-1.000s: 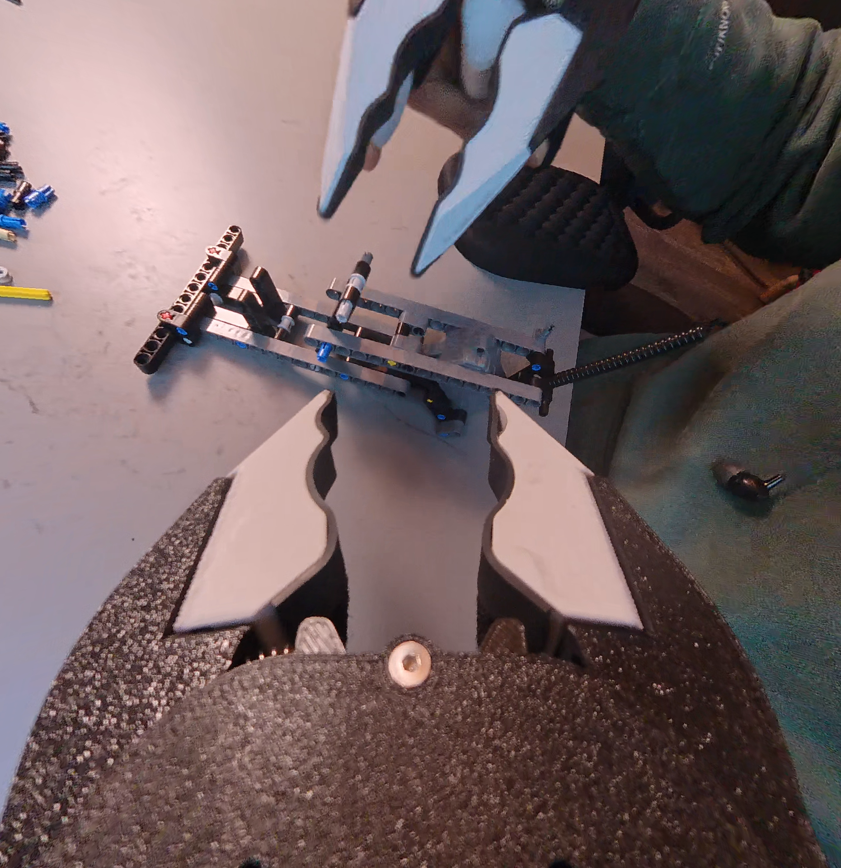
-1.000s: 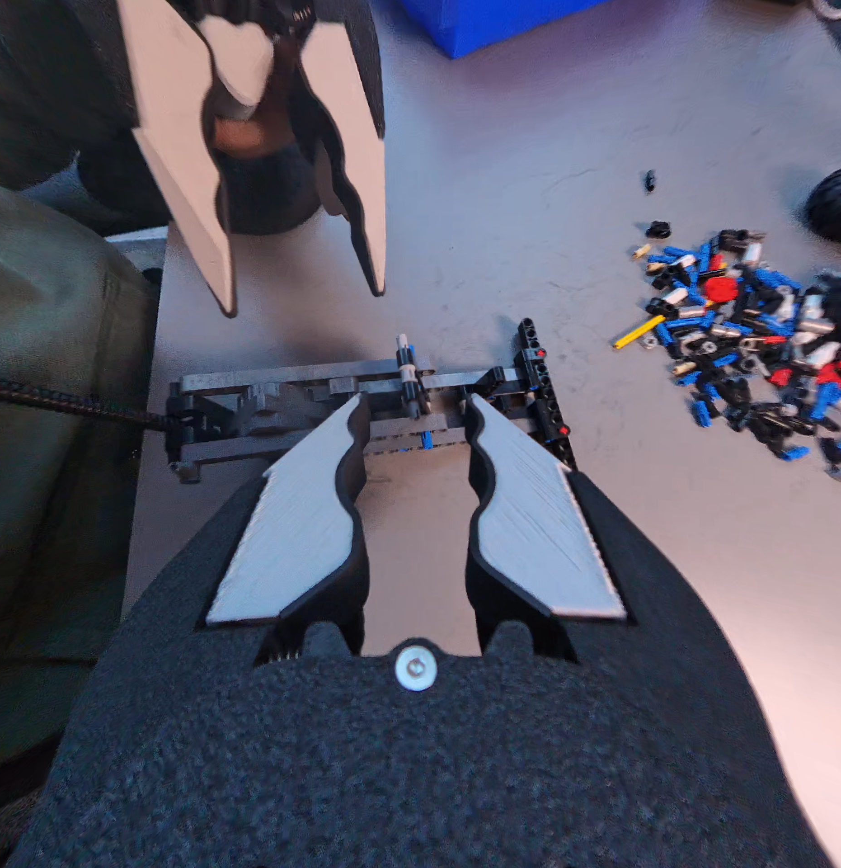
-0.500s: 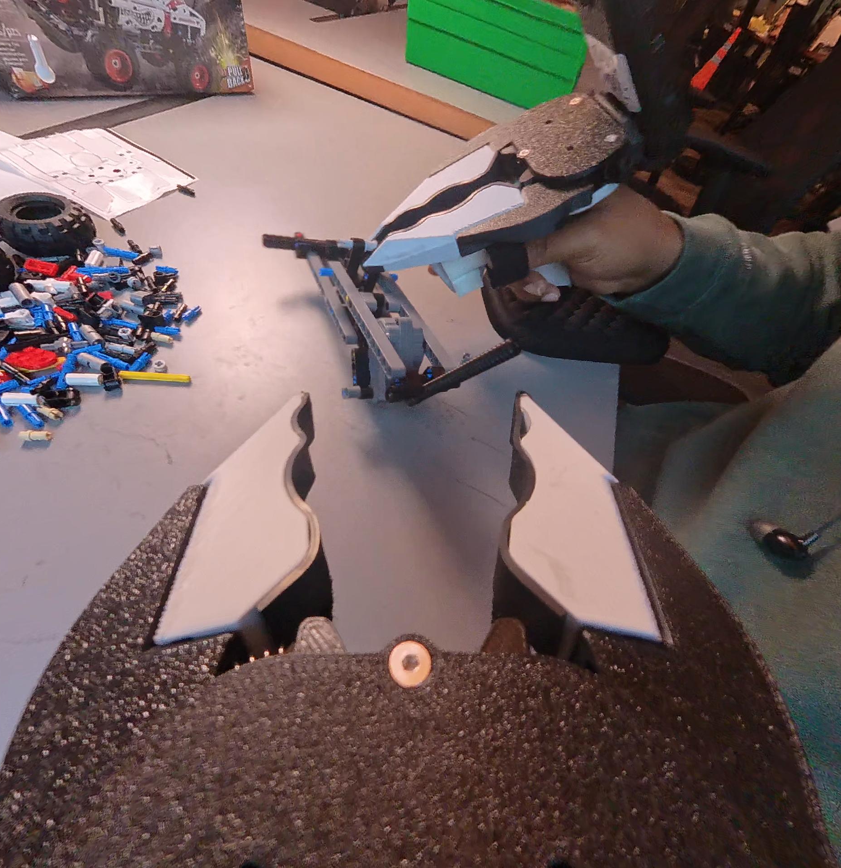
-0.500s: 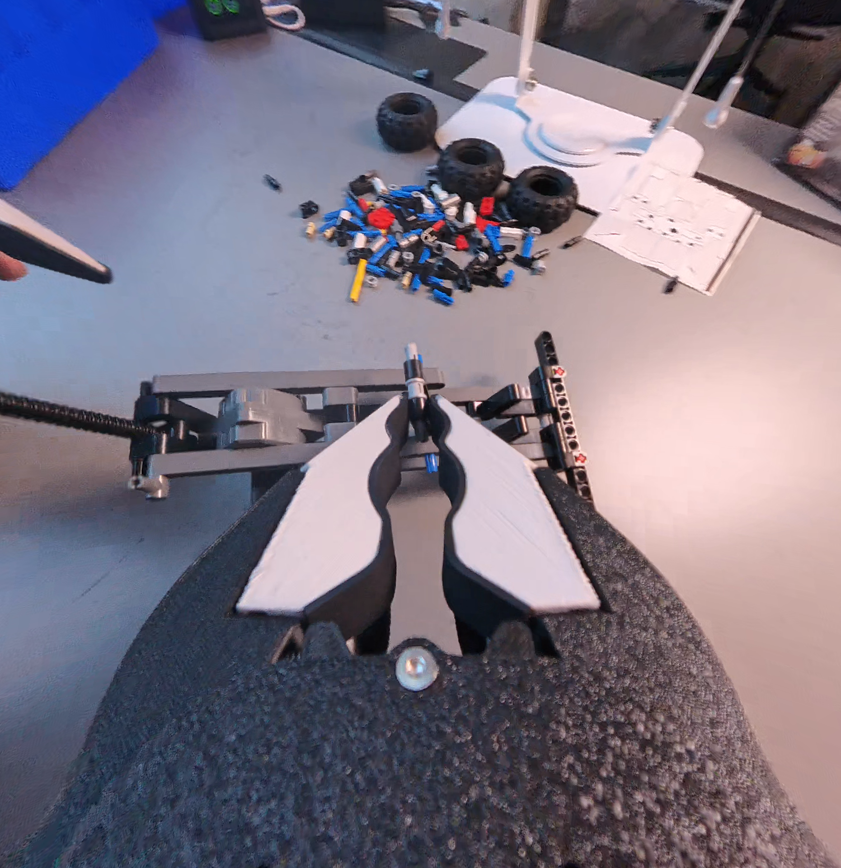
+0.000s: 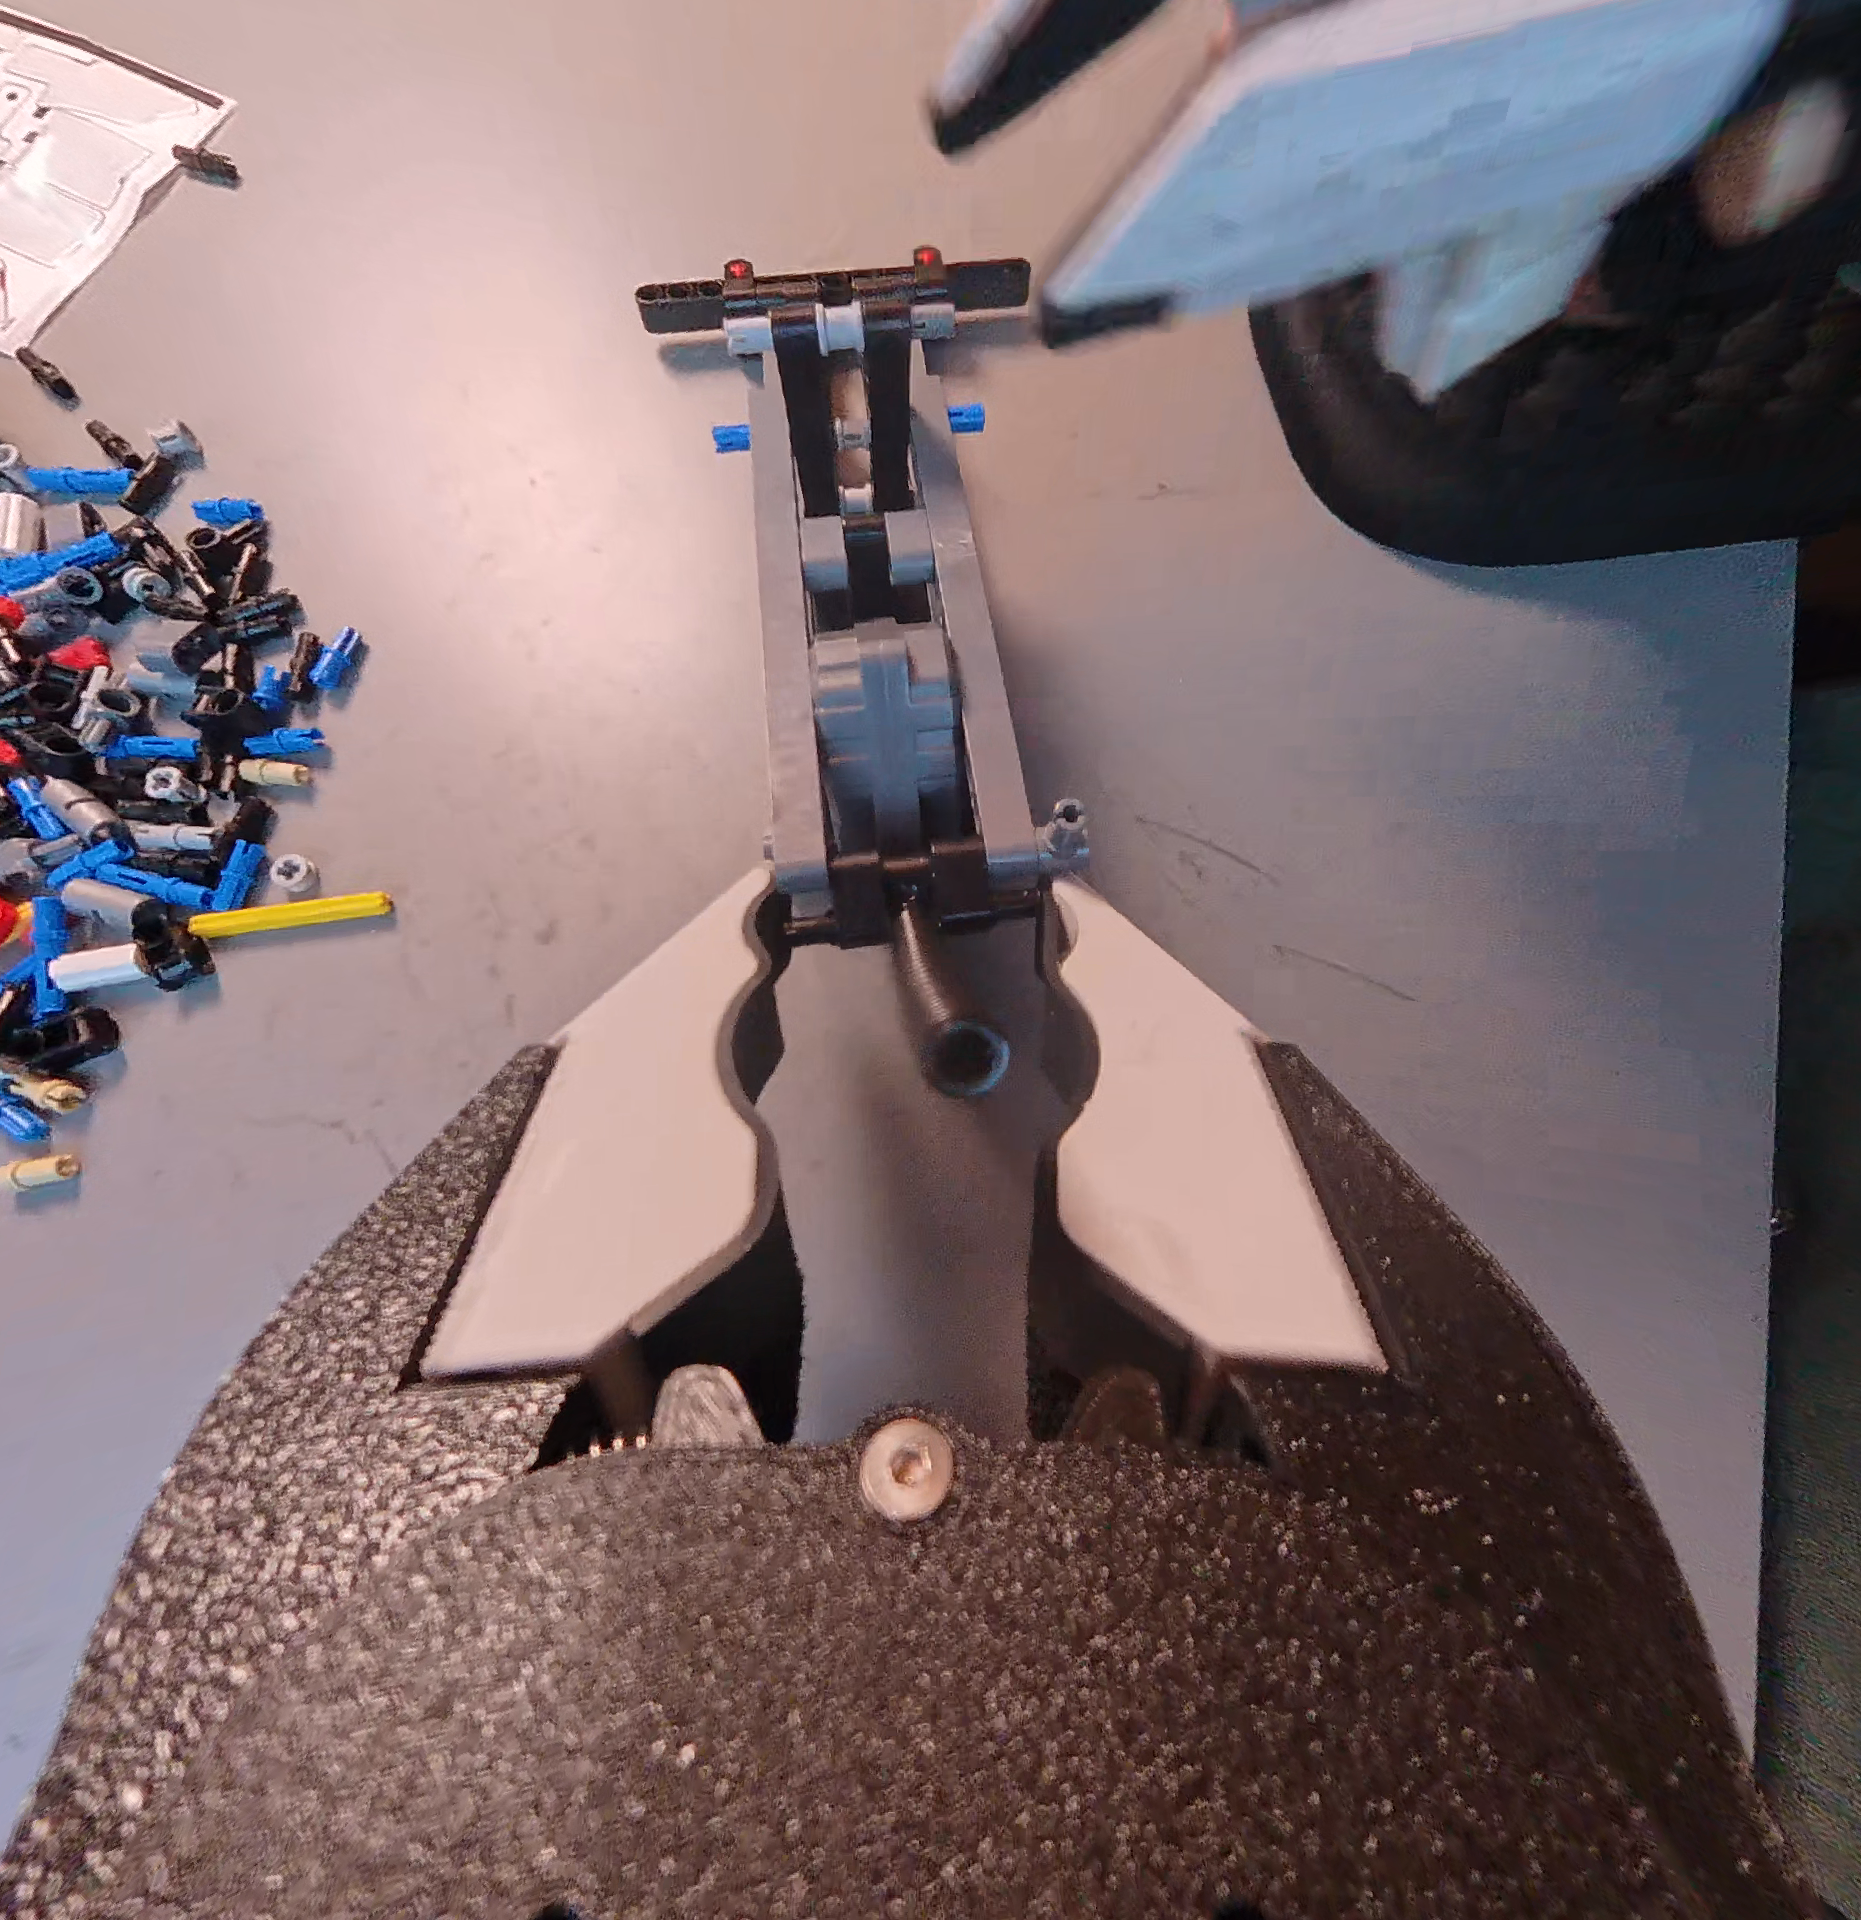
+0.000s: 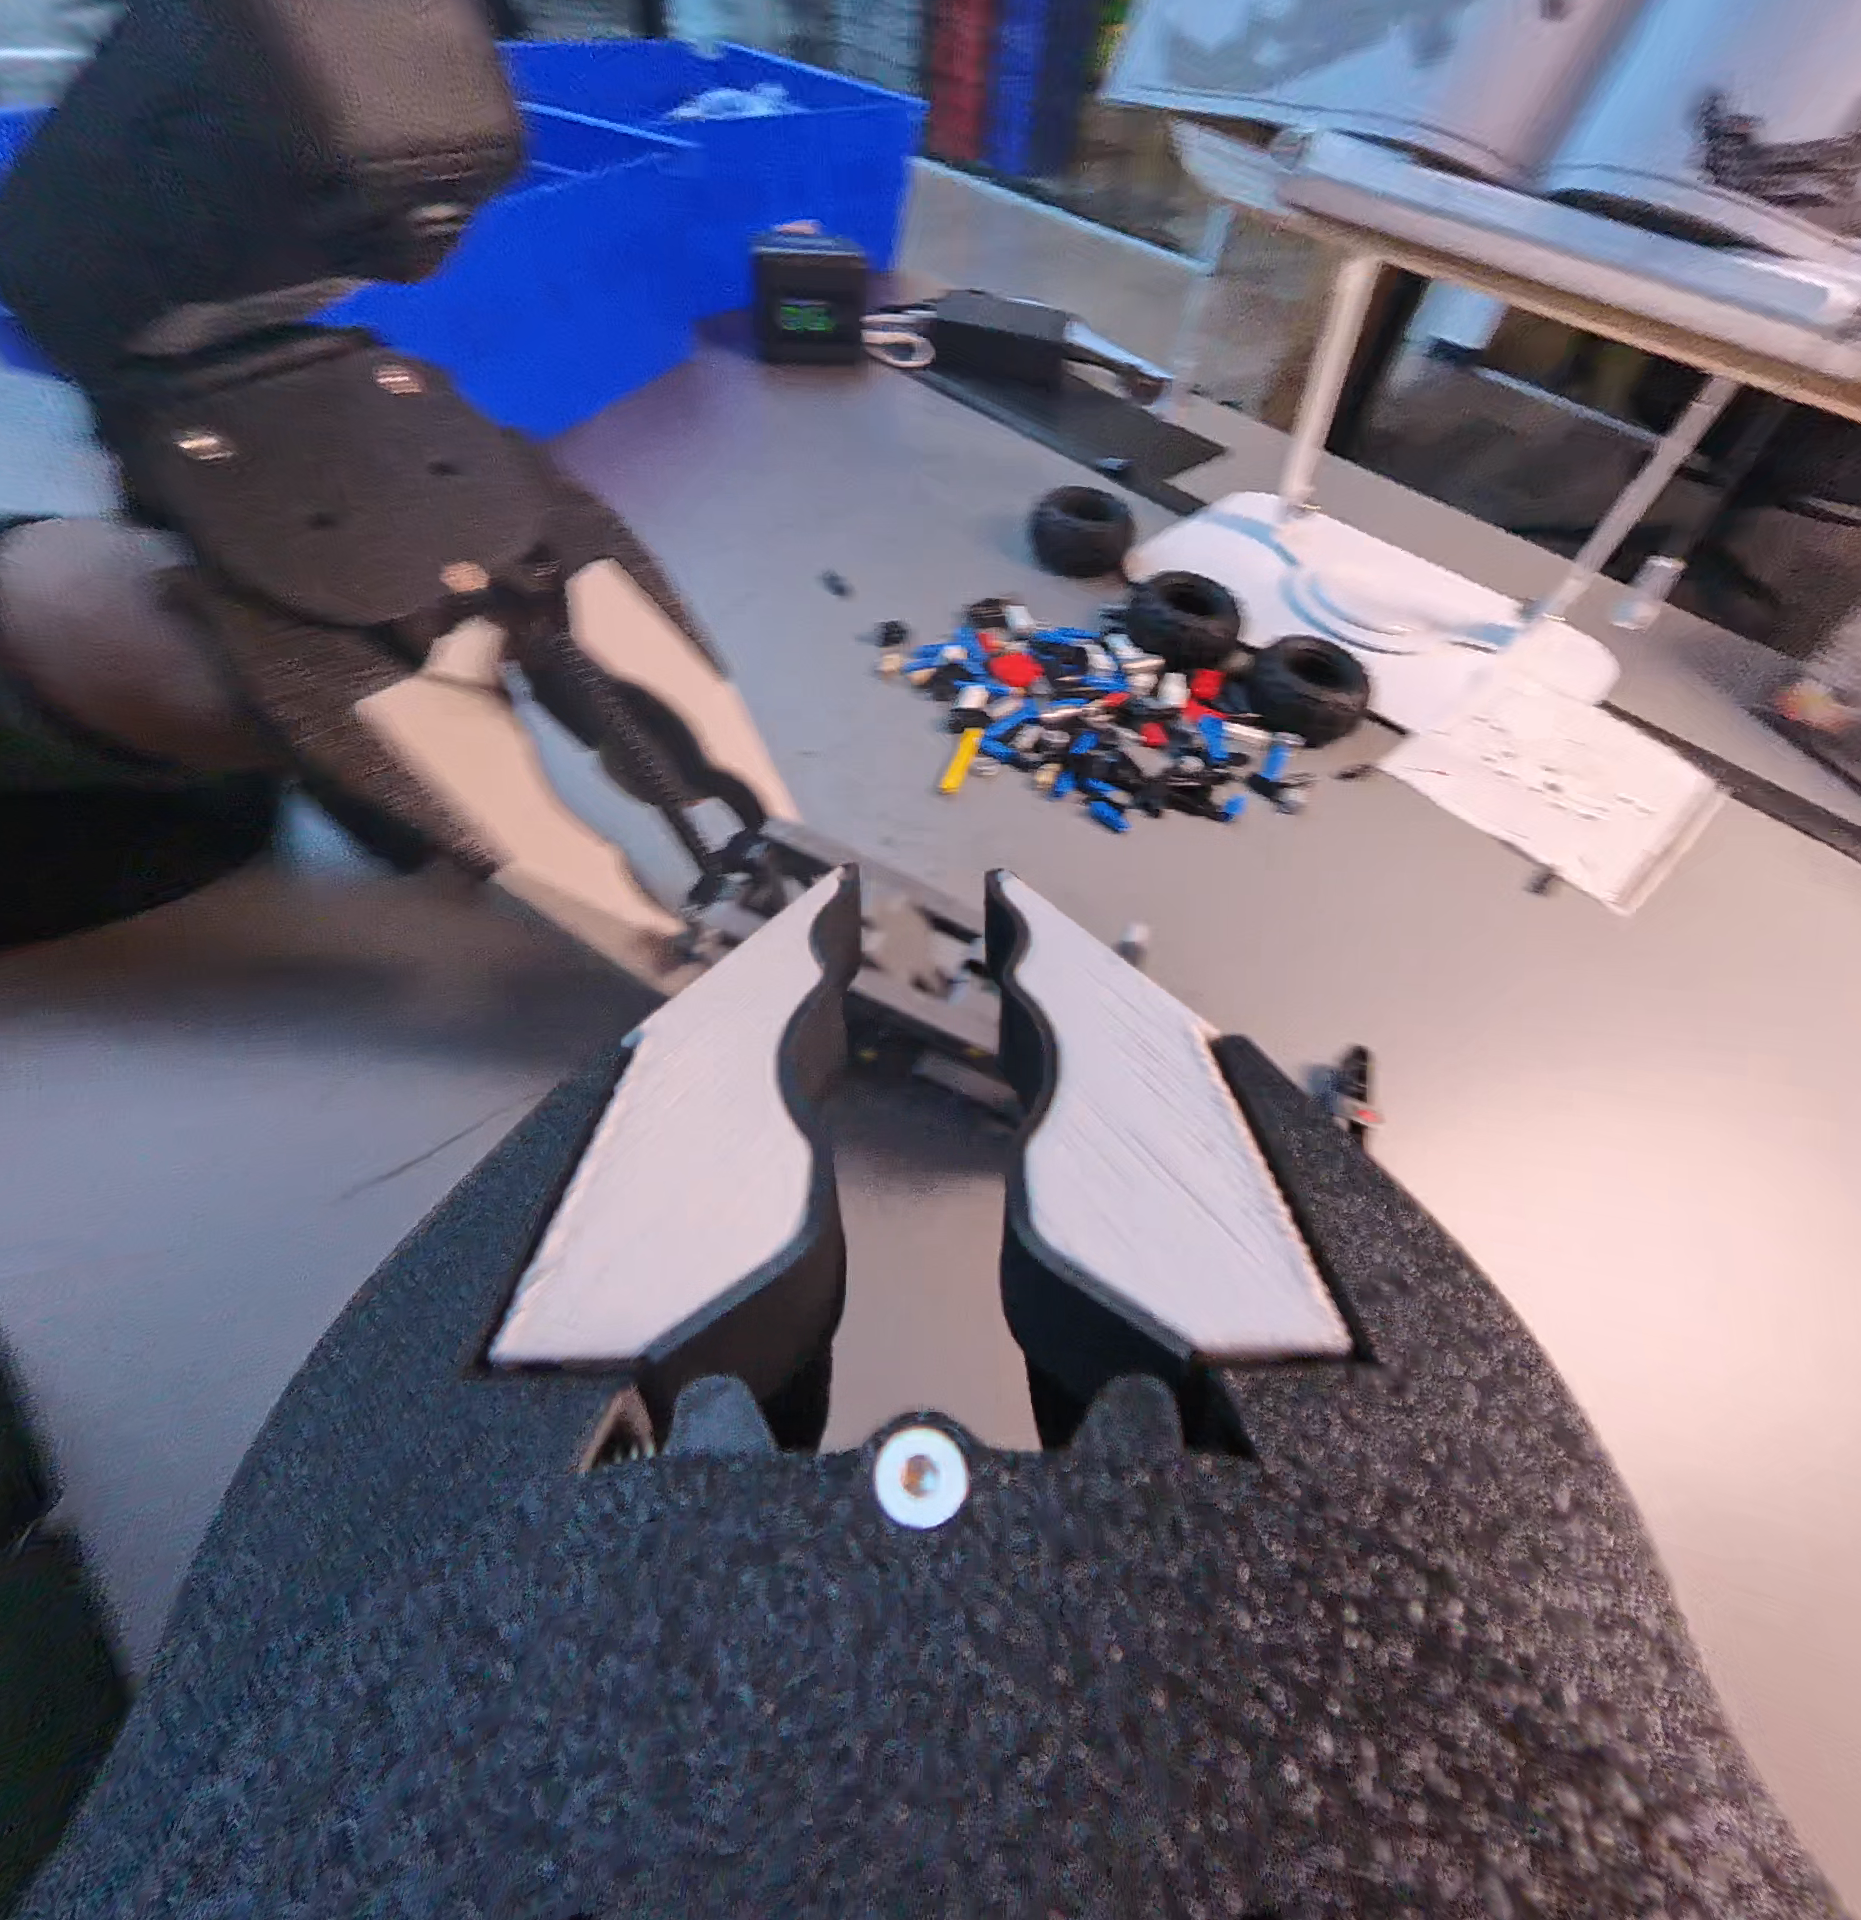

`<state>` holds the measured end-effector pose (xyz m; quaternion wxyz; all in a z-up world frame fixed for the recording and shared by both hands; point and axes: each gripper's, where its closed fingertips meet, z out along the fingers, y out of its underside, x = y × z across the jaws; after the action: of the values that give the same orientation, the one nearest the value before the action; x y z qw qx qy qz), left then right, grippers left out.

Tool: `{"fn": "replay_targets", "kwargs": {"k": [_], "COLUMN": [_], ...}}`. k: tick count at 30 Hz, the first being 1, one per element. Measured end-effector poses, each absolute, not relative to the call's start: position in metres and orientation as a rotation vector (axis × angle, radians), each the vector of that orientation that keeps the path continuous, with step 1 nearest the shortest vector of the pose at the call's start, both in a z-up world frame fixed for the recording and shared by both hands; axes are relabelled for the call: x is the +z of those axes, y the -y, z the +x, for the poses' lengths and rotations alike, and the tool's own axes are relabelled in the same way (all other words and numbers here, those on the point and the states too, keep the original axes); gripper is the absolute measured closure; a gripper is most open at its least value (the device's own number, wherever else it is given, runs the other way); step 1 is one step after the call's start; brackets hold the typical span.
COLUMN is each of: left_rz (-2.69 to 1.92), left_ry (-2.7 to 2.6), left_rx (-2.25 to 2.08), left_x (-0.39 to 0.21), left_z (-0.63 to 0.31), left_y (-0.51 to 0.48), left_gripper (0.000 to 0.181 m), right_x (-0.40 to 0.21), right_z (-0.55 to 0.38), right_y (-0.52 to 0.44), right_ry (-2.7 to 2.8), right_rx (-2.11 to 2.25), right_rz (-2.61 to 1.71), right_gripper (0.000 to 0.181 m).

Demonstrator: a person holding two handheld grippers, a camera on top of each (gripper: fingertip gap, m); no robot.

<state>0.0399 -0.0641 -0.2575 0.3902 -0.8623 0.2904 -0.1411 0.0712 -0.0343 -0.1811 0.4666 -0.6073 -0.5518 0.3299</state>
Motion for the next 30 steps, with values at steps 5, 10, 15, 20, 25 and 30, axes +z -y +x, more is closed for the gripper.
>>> {"fn": "replay_targets", "kwargs": {"k": [5,10,15,20,25,30], "left_rz": [-2.207,-2.241,-2.243,-2.213,-2.111,-1.905], "left_ry": [-0.660,-0.479,-0.409,-0.416,-0.579,-0.931], "left_rx": [-0.399,-0.606,-0.679,-0.670,-0.624,-0.242], "left_x": [-0.255,-0.247,-0.248,-0.247,-0.240,-0.229], "left_z": [0.043,0.053,0.056,0.055,0.054,0.059], "left_y": [0.060,0.062,0.064,0.065,0.067,0.060], "left_gripper": [0.135,0.135,0.135,0.135,0.117,0.118], "right_x": [-0.213,-0.206,-0.213,-0.213,-0.205,-0.182], "right_z": [0.068,0.055,0.052,0.051,0.061,0.064], "right_y": [0.075,0.076,0.075,0.077,0.084,0.081], "right_ry": [1.531,1.463,1.507,1.562,1.695,1.784], "right_rx": [0.783,0.783,0.810,0.858,1.128,1.327], "right_rz": [-1.469,-1.470,-1.529,-1.544,-1.544,-1.529], "right_gripper": [0.157,0.166,0.176,0.178,0.179,0.180]}}
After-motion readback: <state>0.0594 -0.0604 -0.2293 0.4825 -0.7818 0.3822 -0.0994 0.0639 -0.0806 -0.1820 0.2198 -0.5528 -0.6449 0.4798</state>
